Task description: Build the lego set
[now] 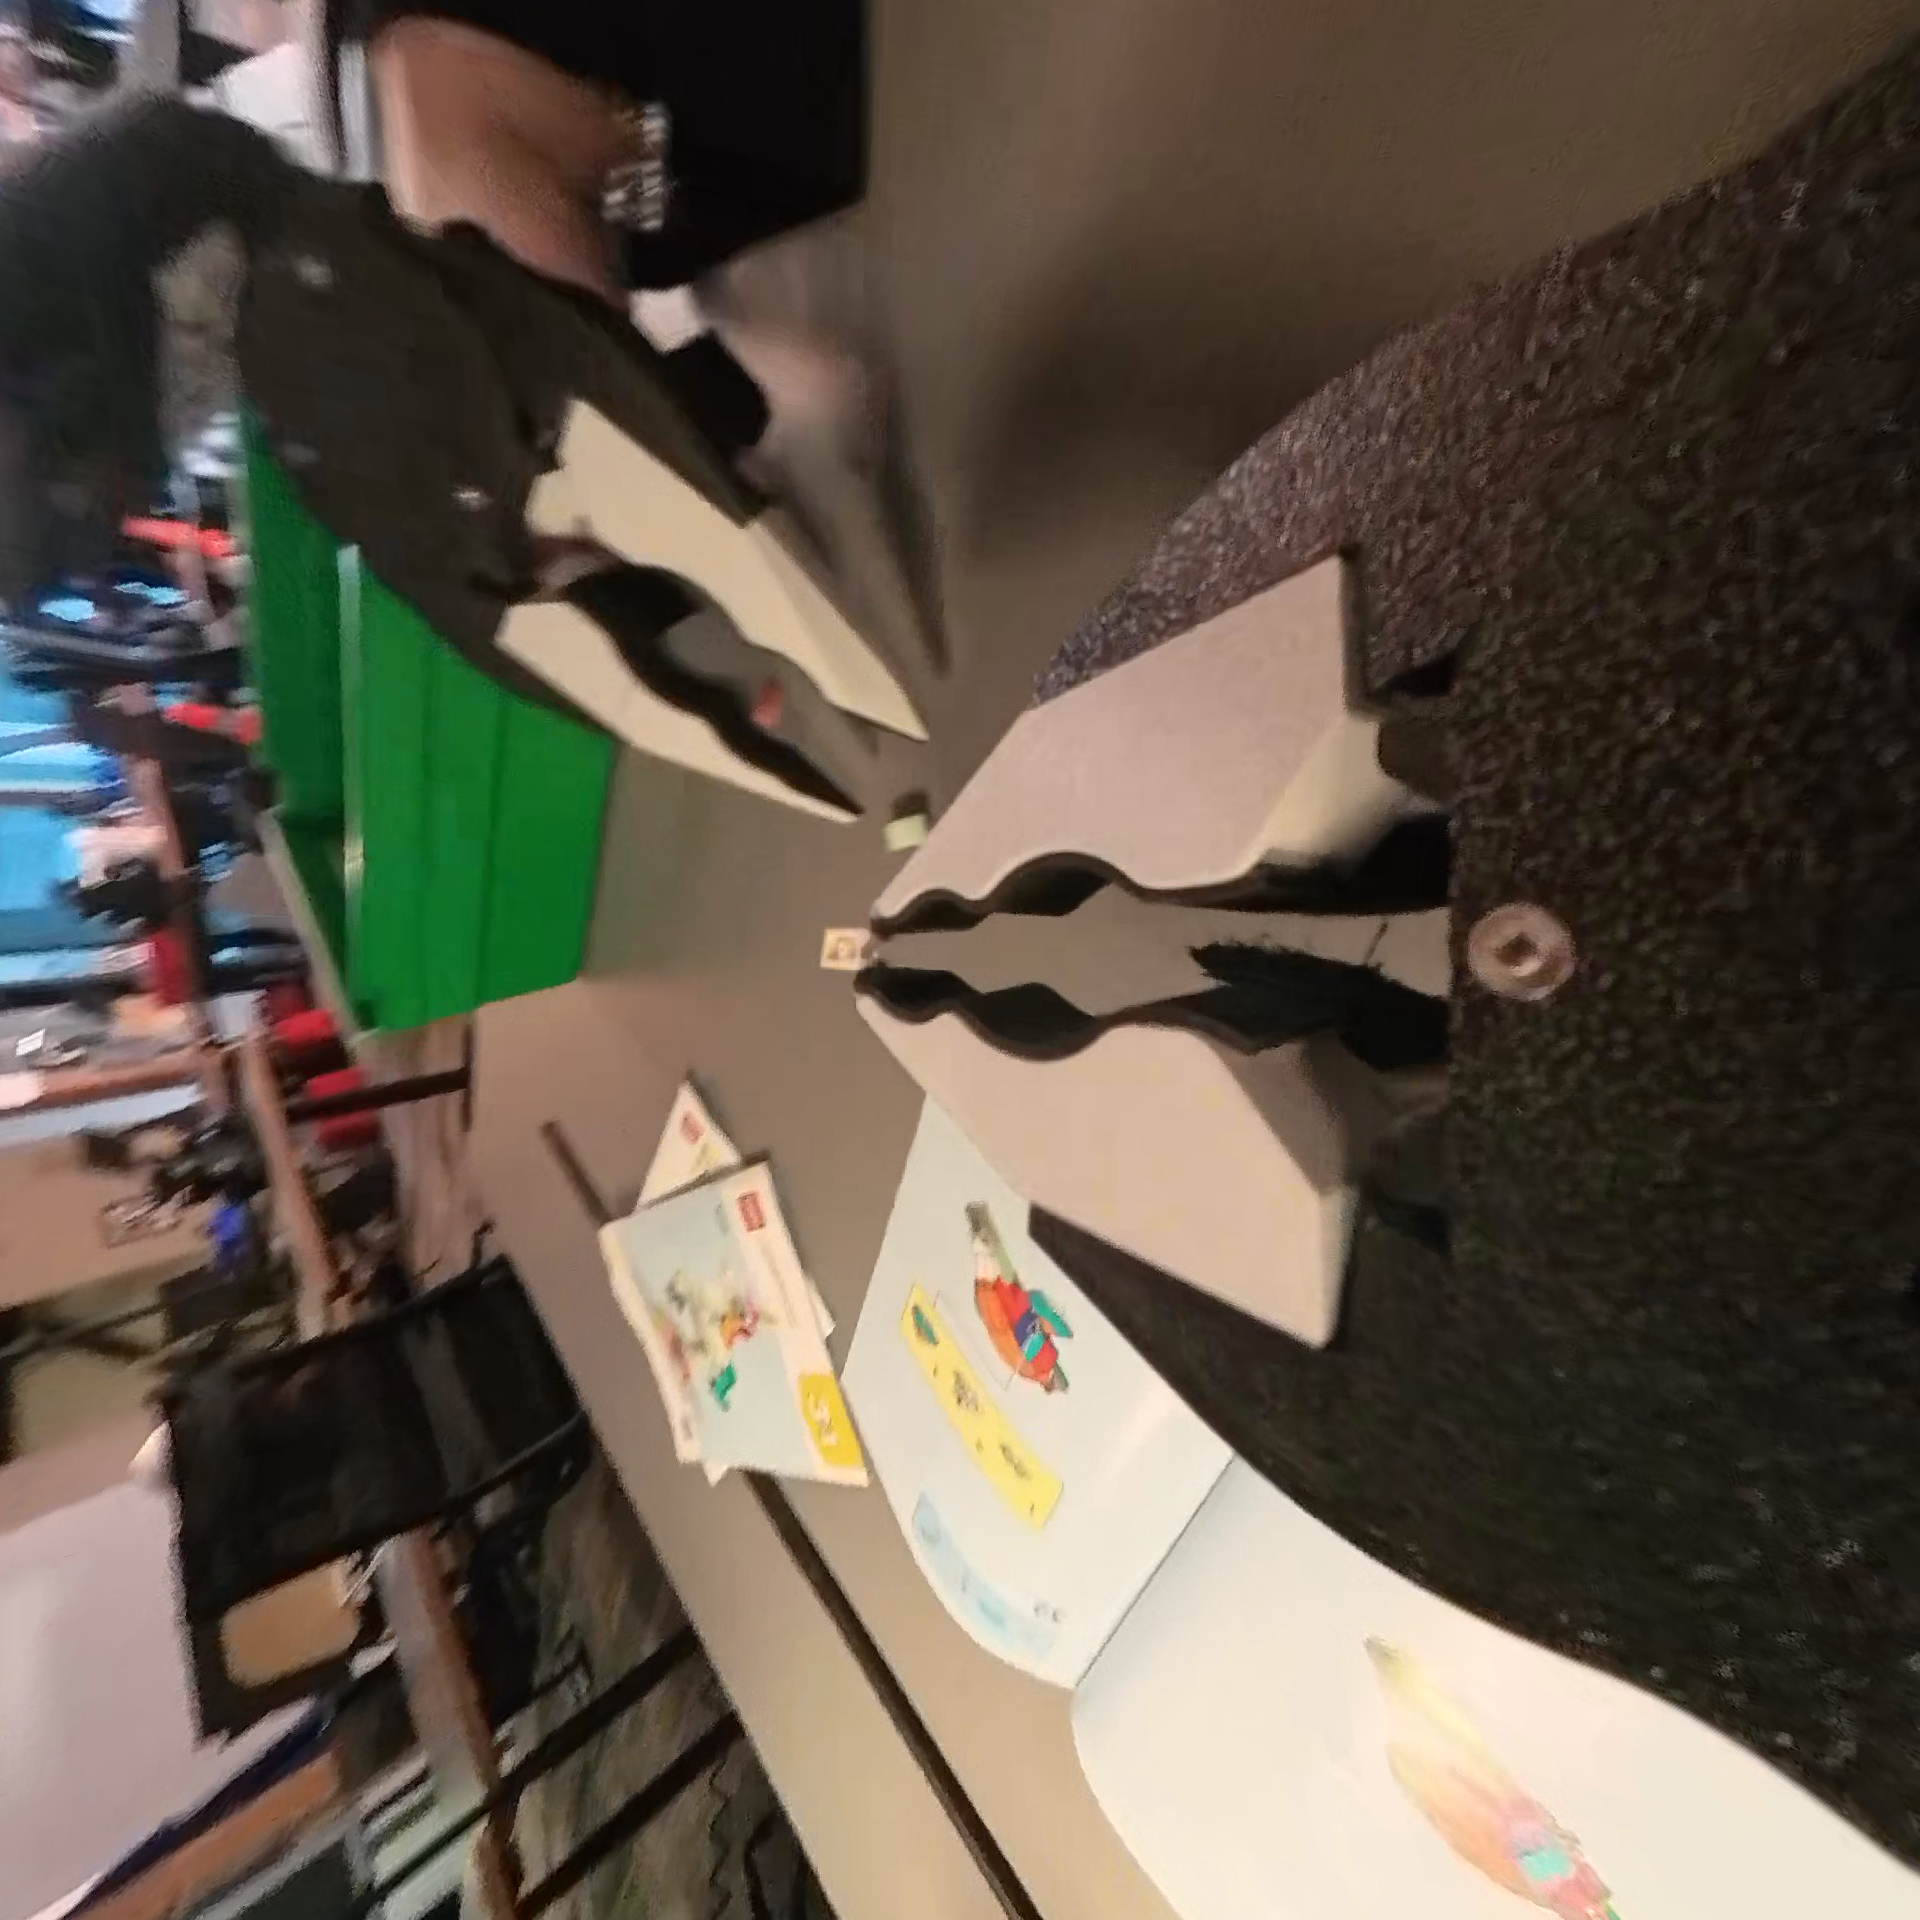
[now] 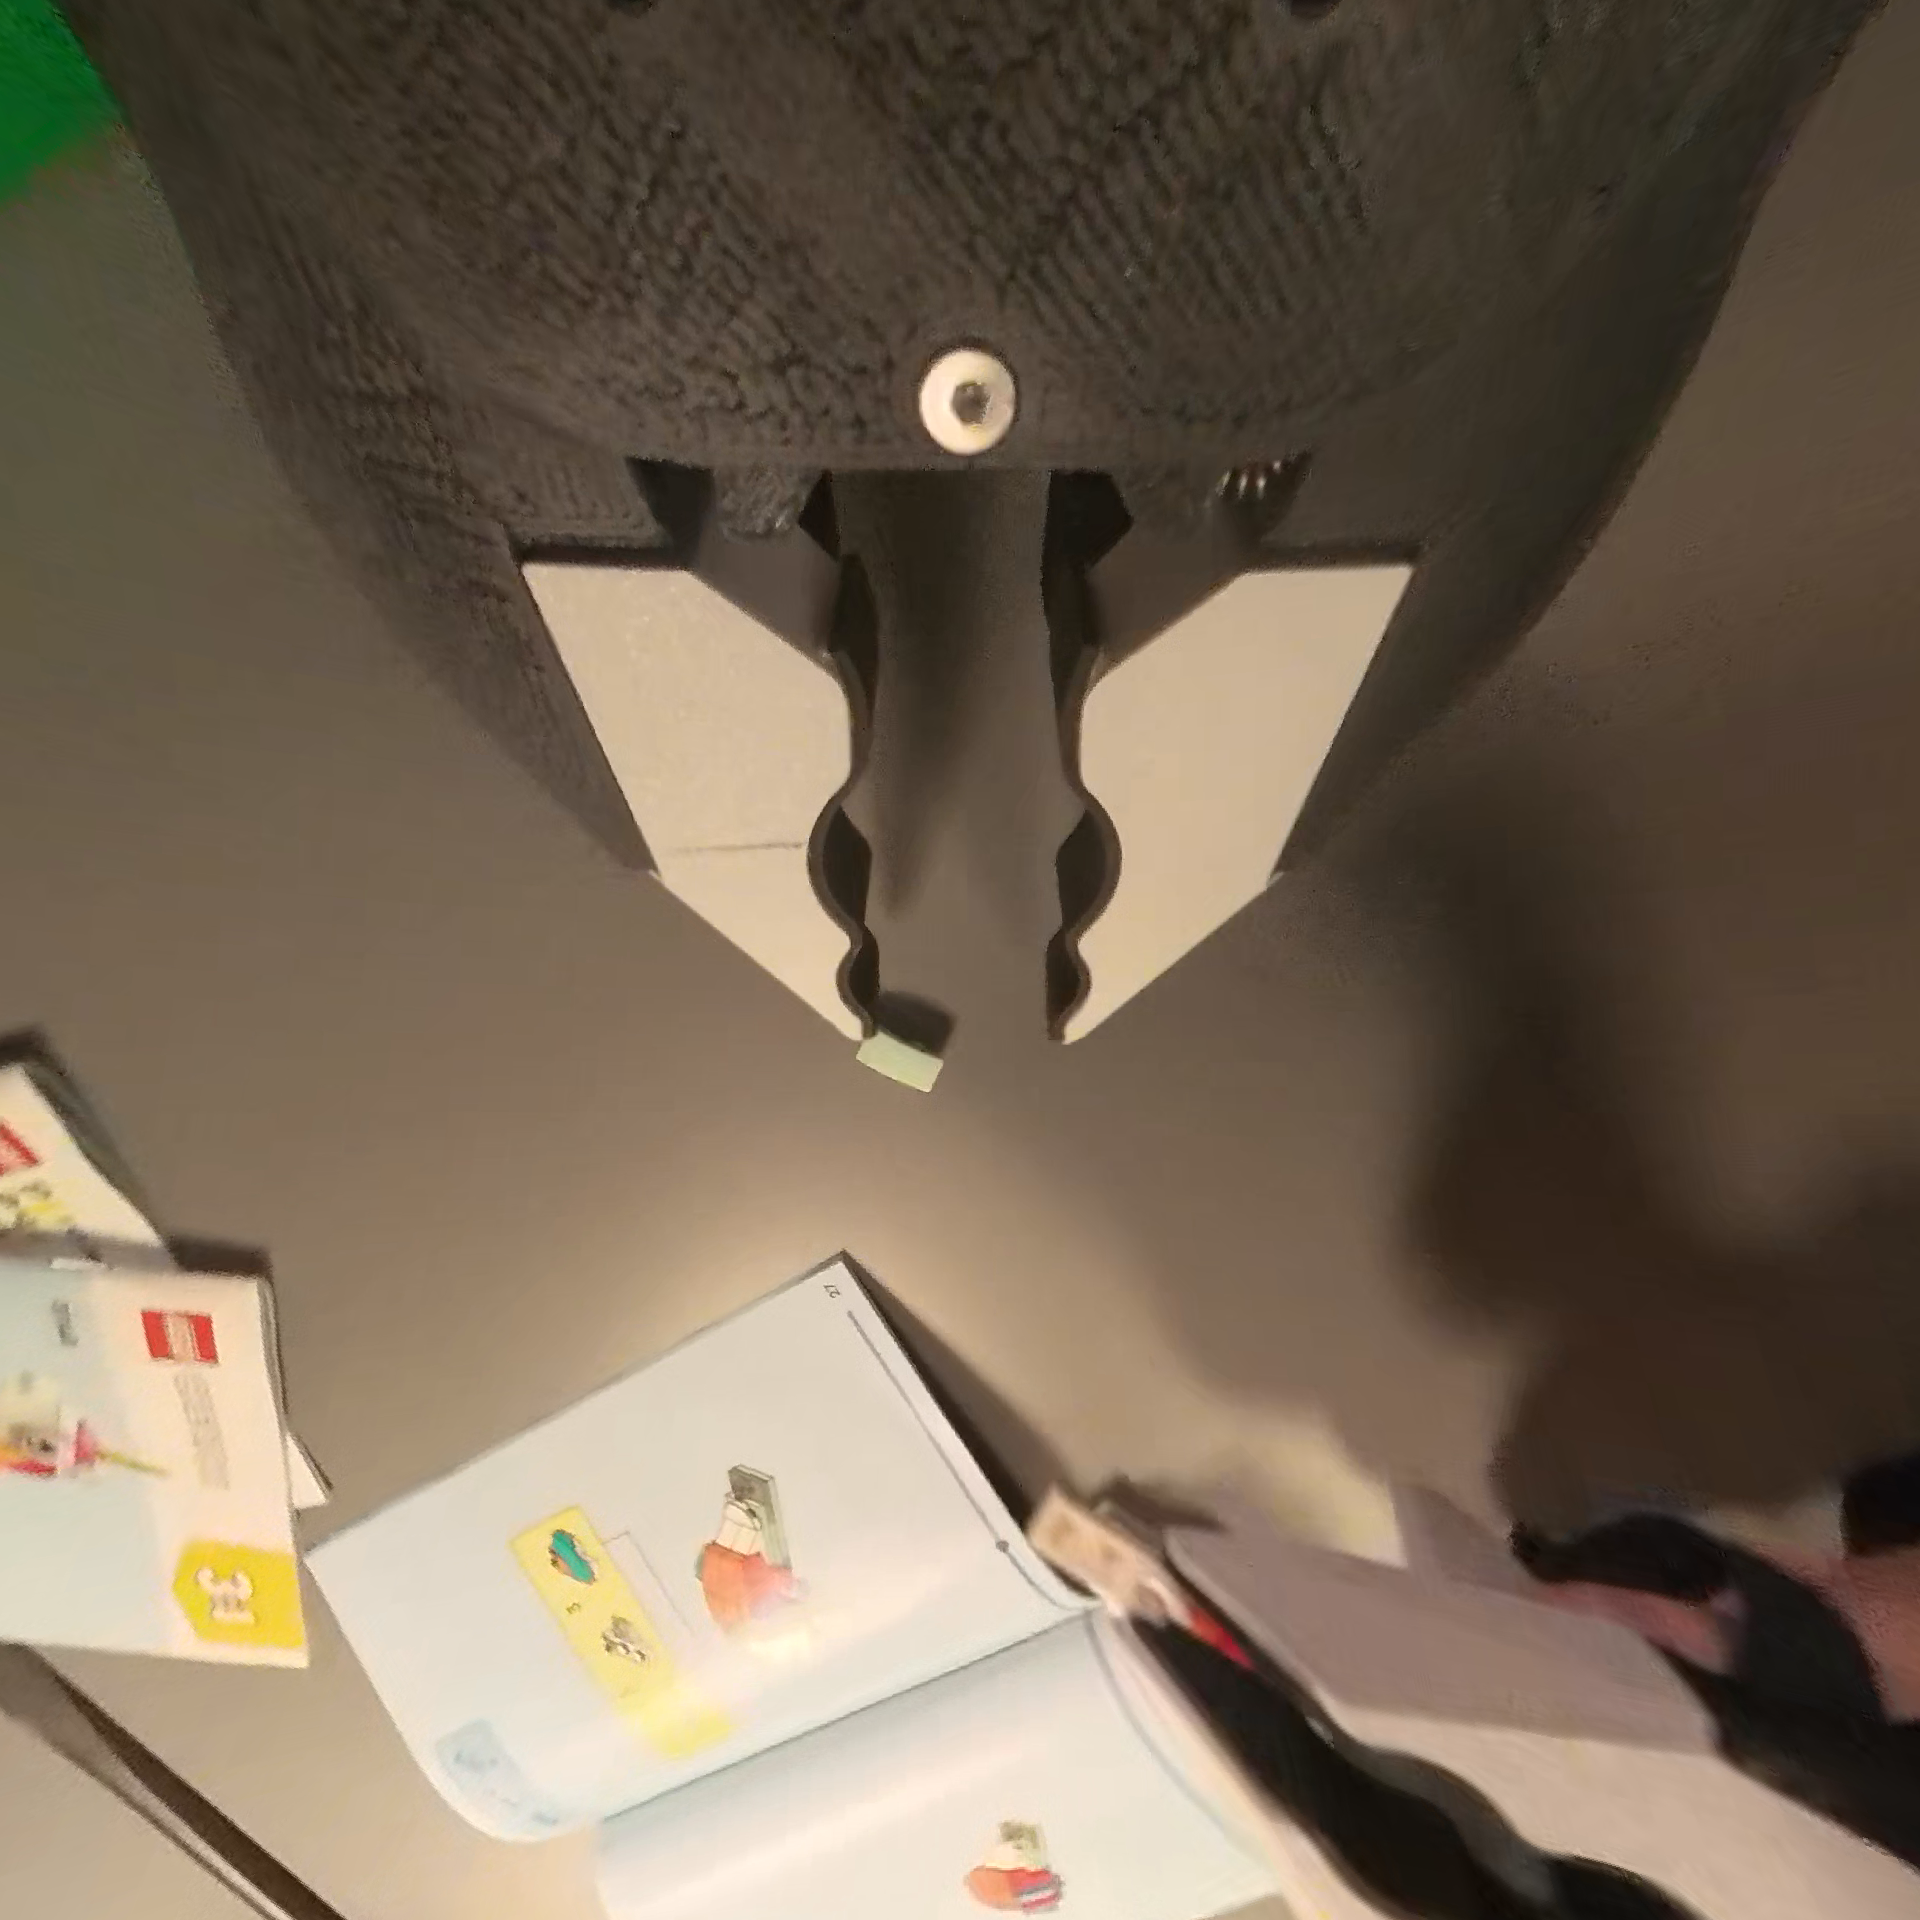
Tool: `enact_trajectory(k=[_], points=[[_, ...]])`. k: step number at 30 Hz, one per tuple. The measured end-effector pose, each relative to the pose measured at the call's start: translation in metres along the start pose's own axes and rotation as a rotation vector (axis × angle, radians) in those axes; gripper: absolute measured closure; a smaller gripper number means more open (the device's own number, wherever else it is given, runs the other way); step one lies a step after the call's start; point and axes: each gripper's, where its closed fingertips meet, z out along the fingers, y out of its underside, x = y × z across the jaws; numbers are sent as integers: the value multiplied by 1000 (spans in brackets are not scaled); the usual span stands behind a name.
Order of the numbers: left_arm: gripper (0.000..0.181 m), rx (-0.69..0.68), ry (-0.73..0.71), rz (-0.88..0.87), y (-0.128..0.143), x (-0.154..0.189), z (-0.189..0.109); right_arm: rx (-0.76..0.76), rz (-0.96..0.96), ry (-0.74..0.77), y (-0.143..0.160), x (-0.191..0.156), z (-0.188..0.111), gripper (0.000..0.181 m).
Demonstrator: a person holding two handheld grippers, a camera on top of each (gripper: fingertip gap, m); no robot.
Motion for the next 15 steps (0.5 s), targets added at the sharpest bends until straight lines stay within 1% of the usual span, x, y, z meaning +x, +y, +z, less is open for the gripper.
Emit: enact_trajectory(k=[1,4,6,10,12,15], points=[[177,35,-22,-14,-4,-4,-2,4,41,21,0,1,2,150],[176,82,-60,-25,-10,-12,-5,29,165,132,1,11,6,151],[177,99,-66,-46,-12,-15,-7,25,205,160,5,9,9,147],[177,101,-63,-70,-12,-16,-8,32,200,241,2,10,10,147],[177,103,-59,-73,-12,-16,-8,44,215,261,-1,10,11,148],[177,101,-49,-78,-12,-14,-7,21,210,279,1,11,14,153]])
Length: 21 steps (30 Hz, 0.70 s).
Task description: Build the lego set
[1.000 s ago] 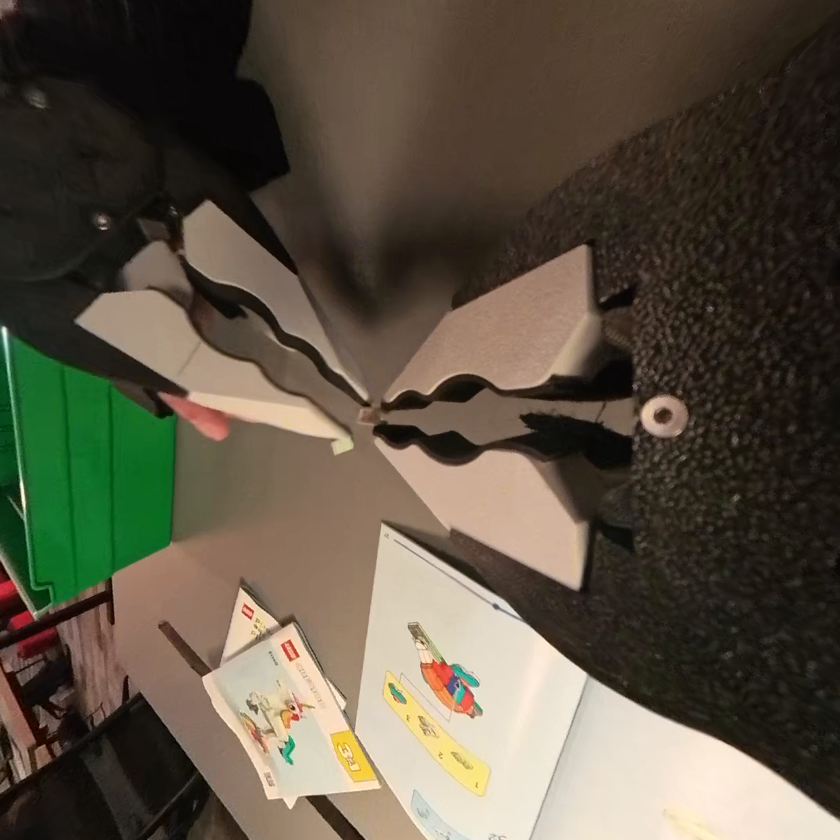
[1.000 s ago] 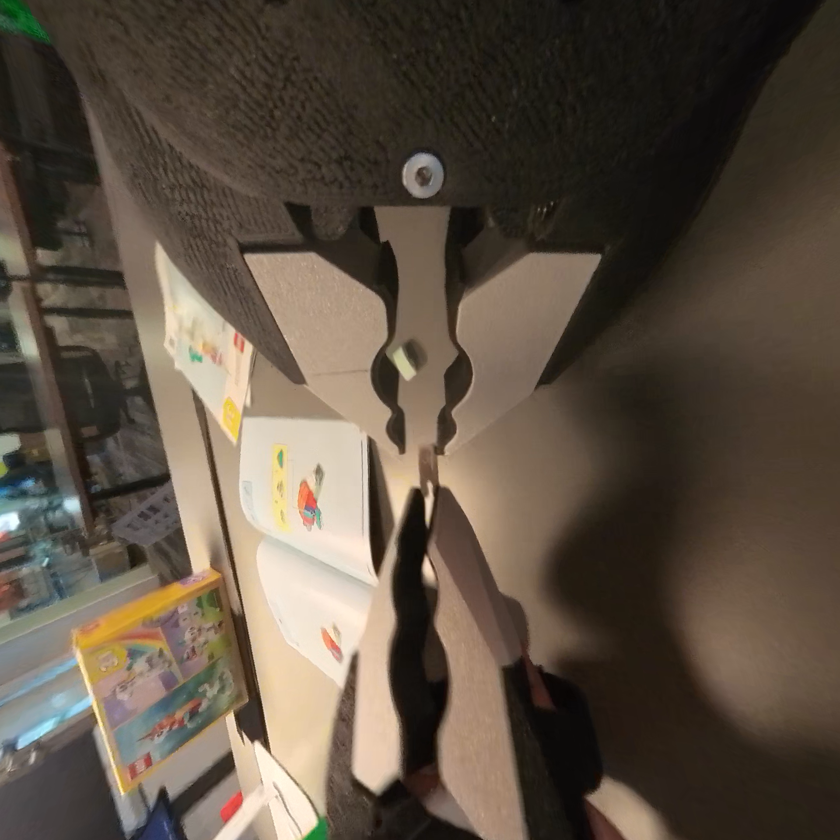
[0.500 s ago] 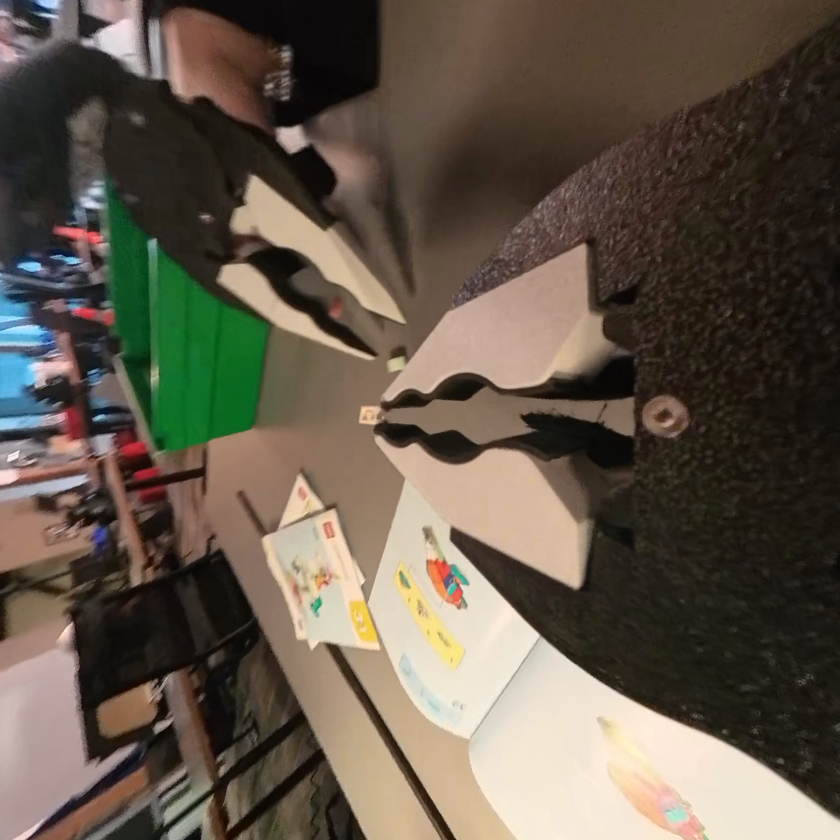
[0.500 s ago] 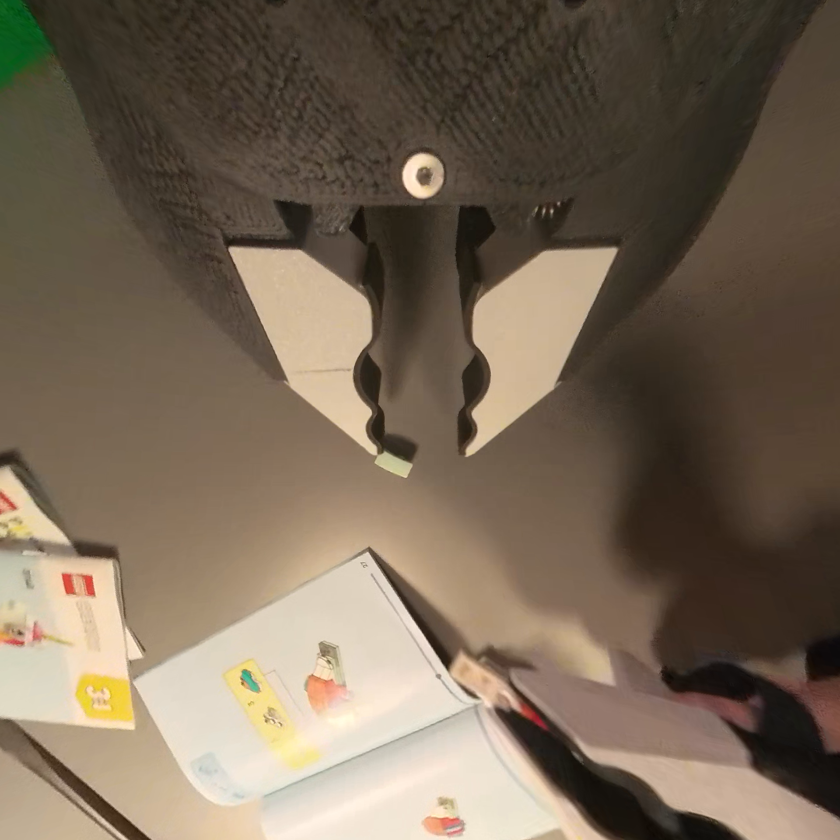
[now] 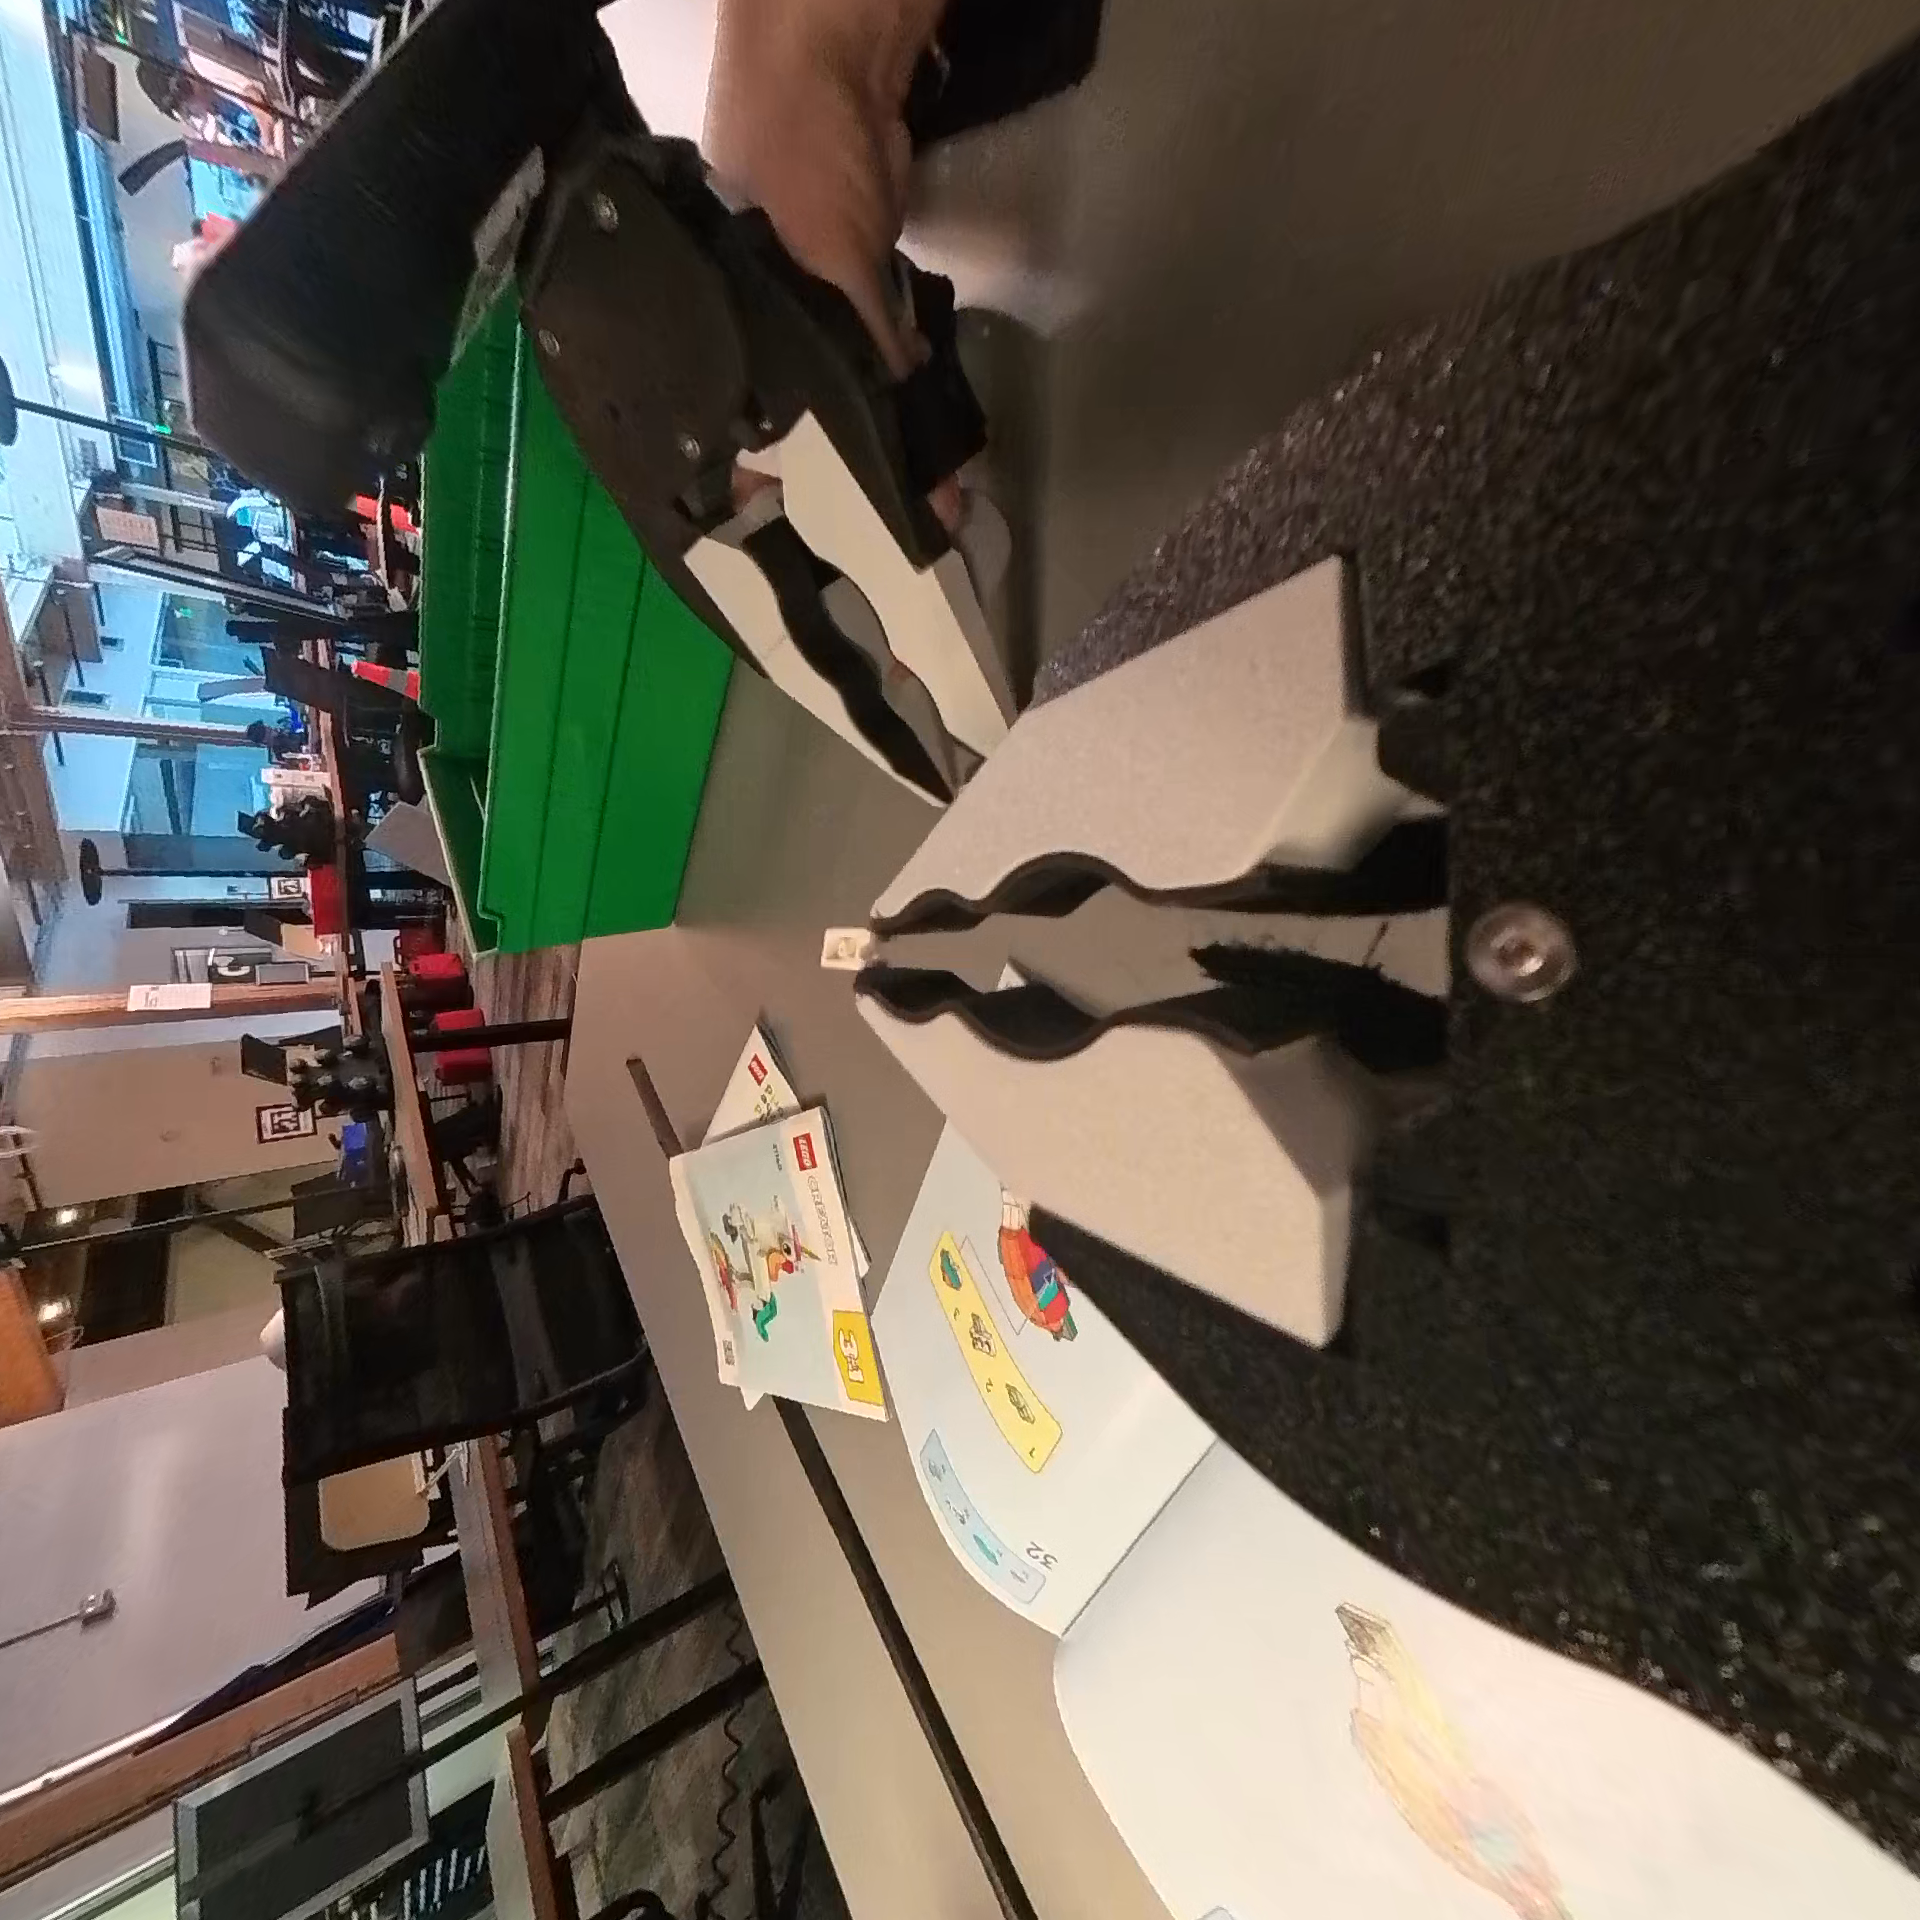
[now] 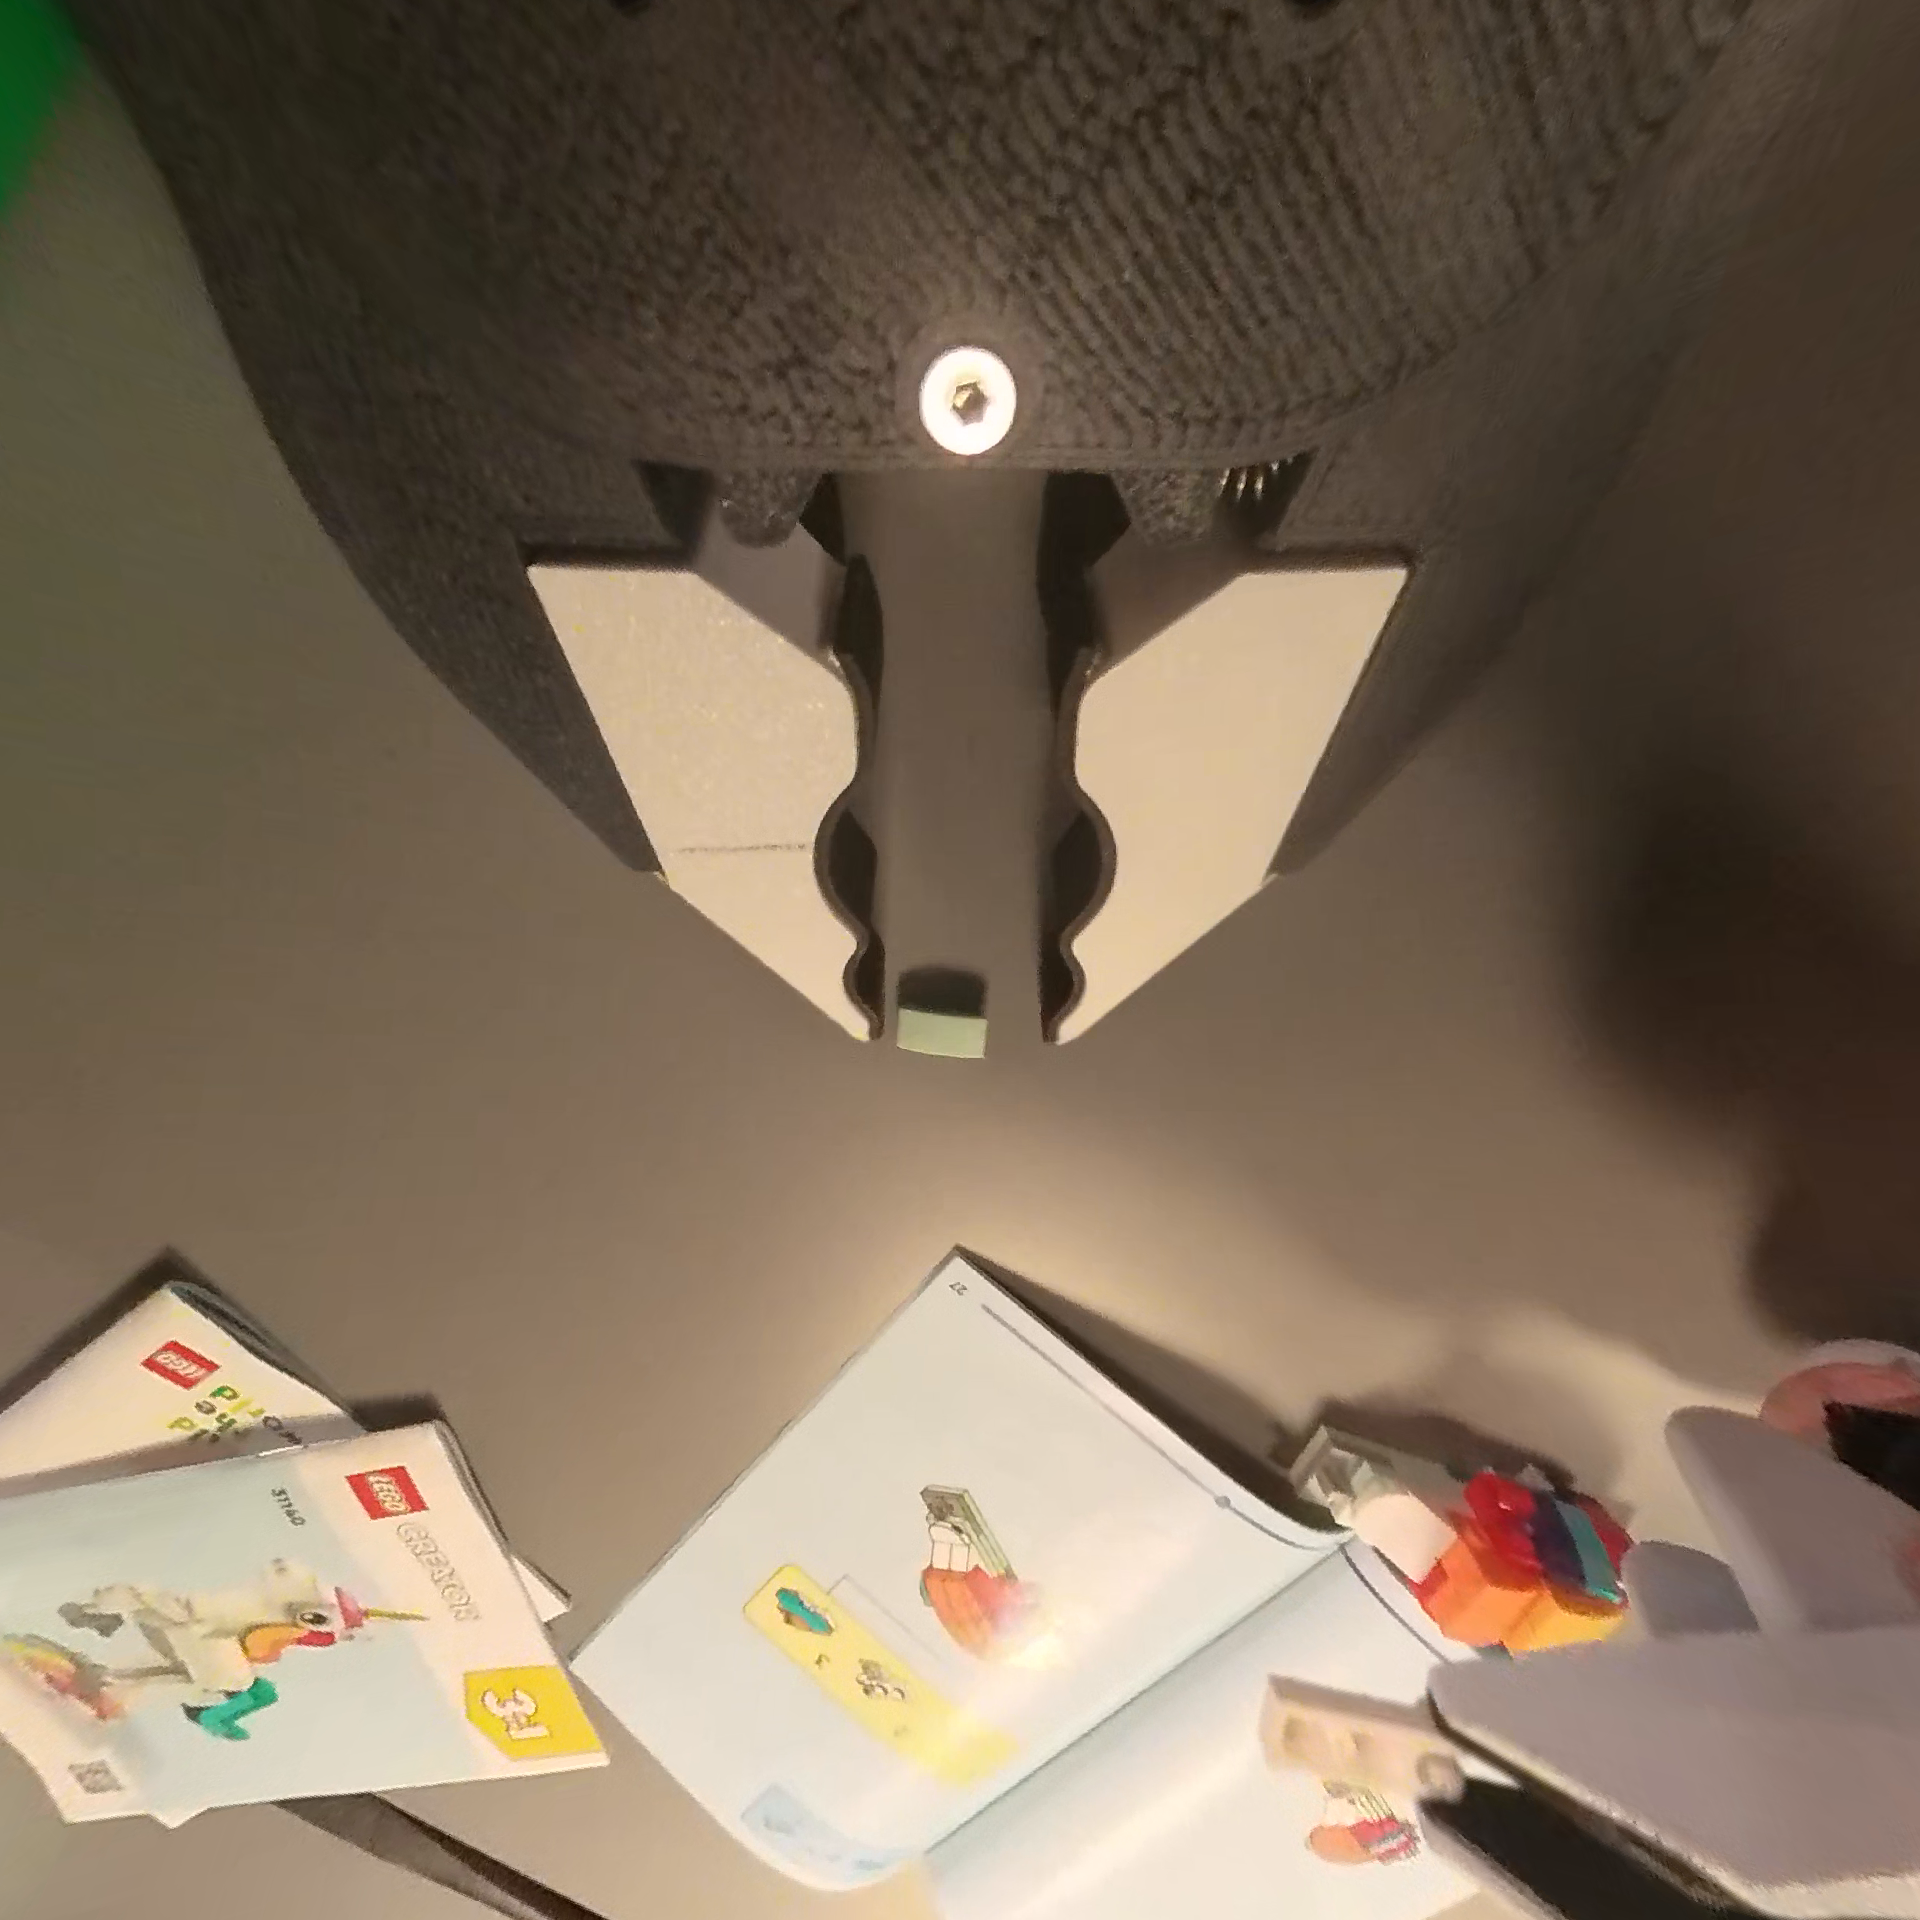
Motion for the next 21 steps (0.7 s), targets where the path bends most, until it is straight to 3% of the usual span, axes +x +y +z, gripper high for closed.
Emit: enact_trajectory(k=[21], points=[[177,-43,28,37,7,7,3,-16,29,-16,0,0,5,161]])
